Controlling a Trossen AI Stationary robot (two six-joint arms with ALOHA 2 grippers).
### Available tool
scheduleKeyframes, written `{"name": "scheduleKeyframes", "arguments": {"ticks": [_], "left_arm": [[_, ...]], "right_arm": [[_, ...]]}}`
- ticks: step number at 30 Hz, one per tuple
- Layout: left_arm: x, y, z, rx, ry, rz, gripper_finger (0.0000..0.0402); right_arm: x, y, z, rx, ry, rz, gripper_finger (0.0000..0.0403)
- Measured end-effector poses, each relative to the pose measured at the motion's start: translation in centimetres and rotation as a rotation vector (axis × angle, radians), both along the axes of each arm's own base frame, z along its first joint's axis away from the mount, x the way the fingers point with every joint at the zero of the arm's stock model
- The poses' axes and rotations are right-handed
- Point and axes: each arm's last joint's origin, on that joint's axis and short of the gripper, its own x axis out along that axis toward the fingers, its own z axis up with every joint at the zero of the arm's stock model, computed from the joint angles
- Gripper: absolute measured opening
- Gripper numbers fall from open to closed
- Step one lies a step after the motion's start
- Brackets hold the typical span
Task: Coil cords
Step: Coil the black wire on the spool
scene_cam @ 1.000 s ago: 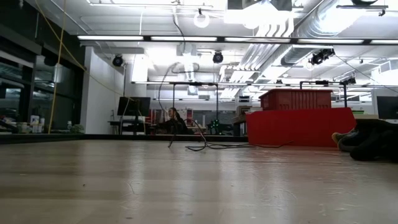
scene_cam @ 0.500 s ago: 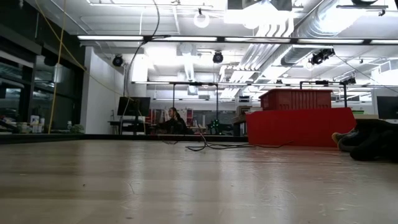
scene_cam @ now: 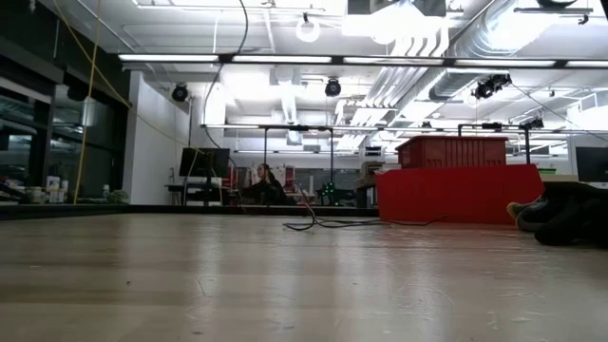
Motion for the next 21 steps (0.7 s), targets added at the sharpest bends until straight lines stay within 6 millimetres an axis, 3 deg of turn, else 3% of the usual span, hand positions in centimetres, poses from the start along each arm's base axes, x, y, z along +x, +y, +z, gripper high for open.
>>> {"name": "scheduleKeyframes", "arguments": {"ticks": [8, 13, 21], "left_arm": [[-0.2, 0.2, -1.2, -0.029, 0.151, 0.051, 0.0000], [-0.2, 0.3, -0.9, -0.068, 0.102, 0.045, 0.0000], [0.1, -0.7, -0.9, -0.169, 0.073, -0.090, 0.0000]], "right_arm": [[-0.1, 1.3, 0.6, -0.009, -0.062, 0.025, 0.0000], [0.3, 1.6, 0.0, -0.019, -0.039, 0.012, 0.0000], [1.0, 0.5, -0.7, 0.005, -0.062, -0.030, 0.0000]]}}
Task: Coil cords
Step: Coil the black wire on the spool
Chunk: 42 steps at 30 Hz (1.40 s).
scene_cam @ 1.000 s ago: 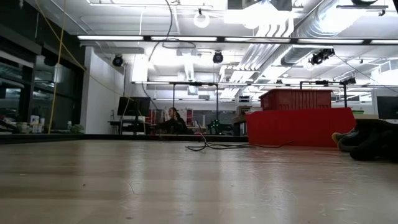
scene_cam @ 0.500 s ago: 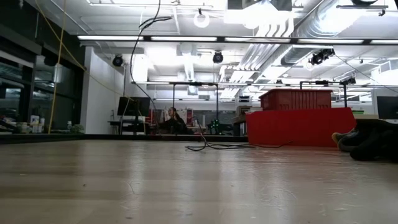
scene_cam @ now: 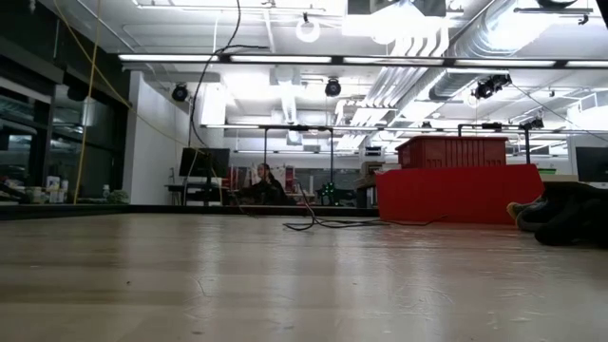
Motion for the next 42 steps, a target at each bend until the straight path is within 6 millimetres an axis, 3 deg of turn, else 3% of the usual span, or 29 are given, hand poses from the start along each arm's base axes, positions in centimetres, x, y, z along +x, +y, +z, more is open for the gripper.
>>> {"name": "scheduleKeyframes", "arguments": {"ticks": [11, 21, 34, 42], "left_arm": [[0.2, -1.2, -0.1, -0.081, -0.007, -0.089, 0.0000], [-0.8, -2.8, 0.1, -0.116, 0.014, -0.173, 0.0000], [-2.4, -2.1, 0.5, 0.035, 0.042, 0.056, 0.0000], [-2.2, -2.2, 0.3, -0.001, 0.043, 0.047, 0.0000]], "right_arm": [[0.8, -0.2, -0.8, 0.010, -0.023, -0.012, 0.0000], [0.7, -0.9, -0.5, 0.000, -0.084, -0.016, 0.0000], [0.6, -0.6, -0.4, 0.012, -0.087, 0.046, 0.0000], [0.6, -0.5, -0.3, 0.045, -0.097, 0.057, 0.0000]]}}
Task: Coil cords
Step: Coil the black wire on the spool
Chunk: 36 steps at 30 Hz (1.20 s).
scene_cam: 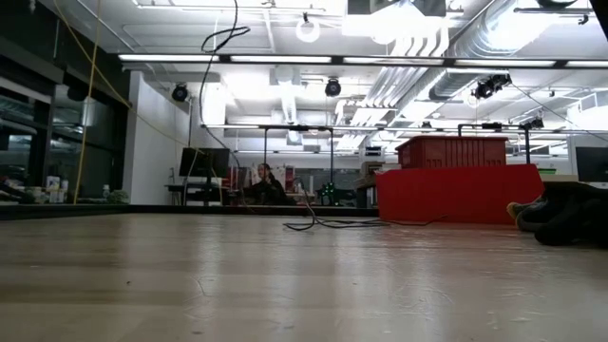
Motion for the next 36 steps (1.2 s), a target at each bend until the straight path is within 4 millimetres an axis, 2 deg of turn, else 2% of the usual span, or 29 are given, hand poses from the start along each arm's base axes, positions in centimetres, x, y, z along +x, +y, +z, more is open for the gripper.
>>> {"name": "scheduleKeyframes", "arguments": {"ticks": [9, 21, 26, 32, 36], "left_arm": [[1.2, -0.3, 0.0, -0.043, -0.047, -0.057, 0.0000], [1.7, -1.7, 0.0, -0.106, -0.079, -0.175, 0.0000], [1.5, -2.4, 0.0, -0.098, -0.058, -0.254, 0.0000], [-0.2, -2.4, -0.1, -0.008, 0.017, -0.244, 0.0000], [-1.6, -2.5, -0.7, 0.061, 0.128, -0.237, 0.0000]], "right_arm": [[0.7, -0.2, -0.9, 0.015, 0.013, -0.011, 0.0000], [1.3, -1.8, -1.8, 0.041, 0.038, -0.070, 0.0000], [1.0, -3.8, -1.7, 0.036, 0.000, -0.103, 0.0000], [0.5, -6.6, -1.7, 0.022, 0.014, -0.043, 0.0000], [-0.5, -8.2, -1.2, 0.003, 0.070, -0.023, 0.0000]]}}
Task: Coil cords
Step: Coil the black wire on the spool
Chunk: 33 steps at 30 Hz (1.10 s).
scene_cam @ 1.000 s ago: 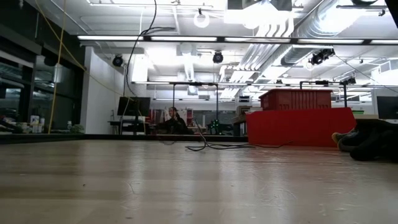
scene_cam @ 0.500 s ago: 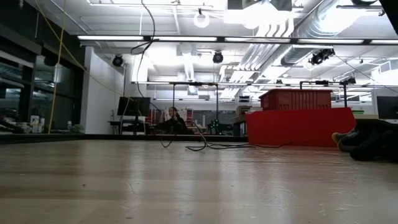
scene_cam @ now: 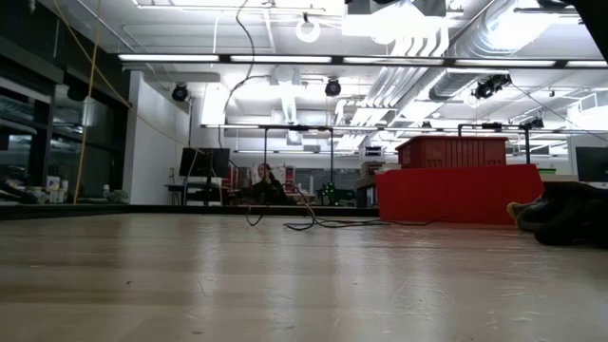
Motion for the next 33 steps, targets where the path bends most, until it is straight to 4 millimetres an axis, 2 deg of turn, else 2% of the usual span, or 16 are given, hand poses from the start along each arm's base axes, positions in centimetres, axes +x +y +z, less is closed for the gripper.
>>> {"name": "scheduleKeyframes", "arguments": {"ticks": [6, 12, 18, 25, 28, 33], "left_arm": [[-2.8, 0.8, -1.1, 0.212, 0.174, 0.110, 0.0000], [-4.4, 2.1, -1.0, 0.594, 0.275, 0.307, 0.0000], [-3.4, 3.1, -0.4, 0.940, 0.347, 0.504, 0.0000], [-1.1, 3.3, 1.0, 1.136, 0.209, 0.572, 0.0000], [-0.8, 3.2, 1.8, 1.144, 0.114, 0.596, 0.0000], [-0.4, 2.9, 2.3, 1.140, 0.021, 0.587, 0.0000]], "right_arm": [[-2.1, -1.8, 0.9, 0.005, 0.138, -0.007, 0.0000], [-3.6, -1.9, 1.5, 0.018, 0.260, -0.031, 0.0000], [-3.8, -1.0, 1.6, 0.032, 0.288, -0.017, 0.0000], [-3.3, 0.6, 1.1, 0.045, 0.339, -0.016, 0.0006], [-3.3, 0.9, 0.7, 0.053, 0.383, -0.018, 0.0032], [-3.2, 0.8, 0.0, 0.097, 0.445, -0.045, 0.0112]]}}
